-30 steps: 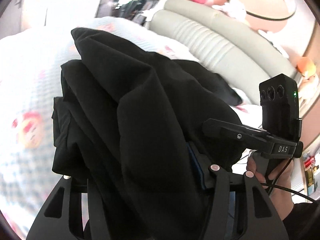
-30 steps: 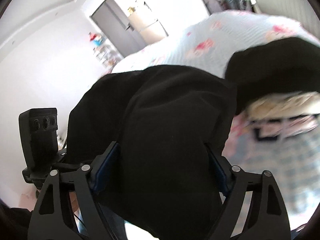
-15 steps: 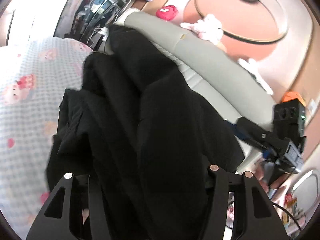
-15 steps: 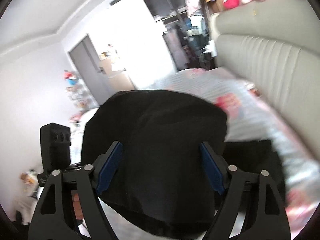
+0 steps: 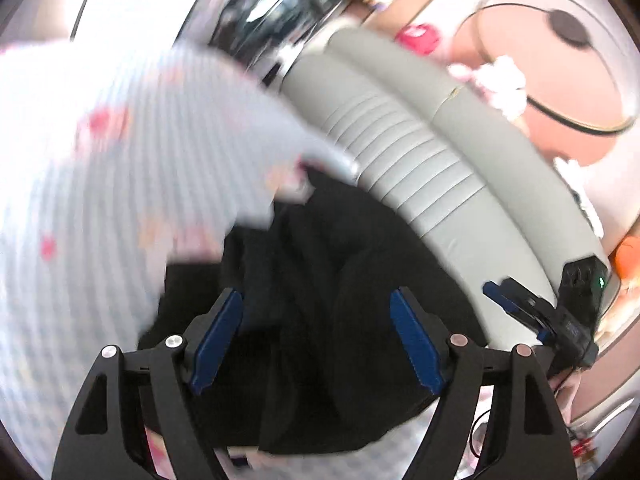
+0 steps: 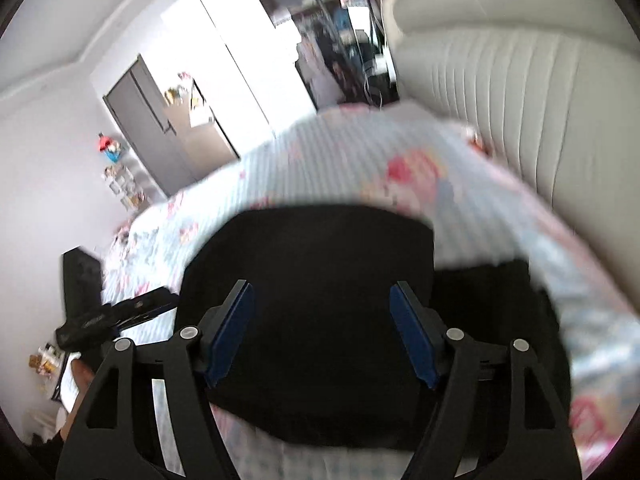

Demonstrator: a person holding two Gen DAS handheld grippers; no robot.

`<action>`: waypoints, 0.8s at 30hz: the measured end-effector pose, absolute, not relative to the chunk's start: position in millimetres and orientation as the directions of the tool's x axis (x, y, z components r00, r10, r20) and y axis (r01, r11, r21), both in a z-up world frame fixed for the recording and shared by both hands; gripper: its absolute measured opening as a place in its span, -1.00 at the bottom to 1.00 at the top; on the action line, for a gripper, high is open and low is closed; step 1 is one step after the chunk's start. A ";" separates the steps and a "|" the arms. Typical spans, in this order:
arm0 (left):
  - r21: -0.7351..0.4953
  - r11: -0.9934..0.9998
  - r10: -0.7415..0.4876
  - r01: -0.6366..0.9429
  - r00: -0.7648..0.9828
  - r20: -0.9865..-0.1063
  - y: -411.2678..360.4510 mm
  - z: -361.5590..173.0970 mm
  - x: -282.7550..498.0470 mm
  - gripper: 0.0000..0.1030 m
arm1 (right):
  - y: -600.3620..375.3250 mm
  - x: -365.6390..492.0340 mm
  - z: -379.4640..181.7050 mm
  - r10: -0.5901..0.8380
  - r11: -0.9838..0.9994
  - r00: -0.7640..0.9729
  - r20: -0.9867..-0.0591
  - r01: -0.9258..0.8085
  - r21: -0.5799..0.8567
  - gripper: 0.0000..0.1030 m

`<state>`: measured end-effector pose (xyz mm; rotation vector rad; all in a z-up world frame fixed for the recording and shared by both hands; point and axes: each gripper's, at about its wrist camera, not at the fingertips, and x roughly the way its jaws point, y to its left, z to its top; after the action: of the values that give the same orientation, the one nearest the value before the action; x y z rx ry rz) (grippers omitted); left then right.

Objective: Fold clothes
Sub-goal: 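Lift the jacket bundle with both grippers and carry it onto the clothes stack, then lower the jacket onto the folded clothes stack and open both grippers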

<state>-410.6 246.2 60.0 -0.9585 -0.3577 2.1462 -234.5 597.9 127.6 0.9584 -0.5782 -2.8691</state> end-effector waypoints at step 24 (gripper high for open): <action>-0.475 -0.782 0.609 -0.404 -0.330 -0.721 280.7 -14.9 -446.5 -0.21 | 513.4 -255.5 63.1 -0.169 -0.976 -0.744 -0.647 0.033 0.217 0.26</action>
<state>-446.5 280.7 -14.9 -1.2839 -0.2774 2.1323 -255.5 513.4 63.1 1.0744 -0.2923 -2.8210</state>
